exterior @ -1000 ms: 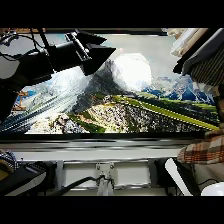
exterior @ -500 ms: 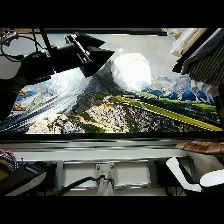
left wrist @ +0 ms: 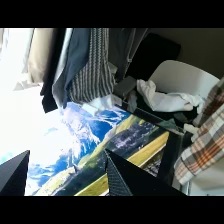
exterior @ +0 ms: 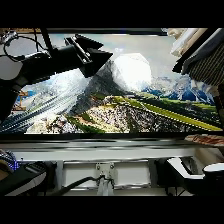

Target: Fold the clothes and pants, and hang the long-sleeved shirts on hangers.

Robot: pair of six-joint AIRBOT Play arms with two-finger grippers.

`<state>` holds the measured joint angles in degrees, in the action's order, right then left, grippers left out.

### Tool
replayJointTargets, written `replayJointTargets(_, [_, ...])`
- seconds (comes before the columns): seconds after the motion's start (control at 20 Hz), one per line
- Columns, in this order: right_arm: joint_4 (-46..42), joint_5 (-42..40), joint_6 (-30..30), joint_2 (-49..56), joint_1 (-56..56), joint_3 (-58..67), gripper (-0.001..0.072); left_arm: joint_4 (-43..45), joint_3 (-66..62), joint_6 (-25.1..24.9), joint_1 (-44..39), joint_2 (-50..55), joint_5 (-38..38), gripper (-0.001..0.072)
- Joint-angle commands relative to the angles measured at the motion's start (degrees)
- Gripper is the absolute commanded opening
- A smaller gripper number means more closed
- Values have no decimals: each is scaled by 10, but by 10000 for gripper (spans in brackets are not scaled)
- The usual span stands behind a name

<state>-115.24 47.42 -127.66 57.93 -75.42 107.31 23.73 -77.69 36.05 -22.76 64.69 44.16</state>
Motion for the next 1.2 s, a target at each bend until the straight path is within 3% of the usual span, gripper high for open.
replayJointTargets(0.0, [55, -16, -26, 6, -58, 1, 46, 3, 0, 2, 1, 0, 0, 501])
replayJointTargets(0.55, [161, -55, -22, 25, -151, 1, 49, 3, 0, 2, 1, 0, 0, 501])
replayJointTargets(0.6, [164, -81, -22, 25, -151, 1, 80, 3, 0, 2, 1, 0, 0, 501])
replayJointTargets(0.7, [170, -119, -21, 21, -151, 1, 327, 3, 0, 2, 0, 0, 0, 501])
replayJointTargets(0.75, [172, -137, -21, 18, -151, 1, 416, 3, 0, 2, 0, 0, 0, 501])
replayJointTargets(1.0, [205, -199, -22, 2, -149, 1, 427, 3, 0, 2, 0, 0, 0, 501])
replayJointTargets(1.15, [308, -323, -22, -4, -115, 1, 426, 3, 0, 2, 0, 0, -1, 501])
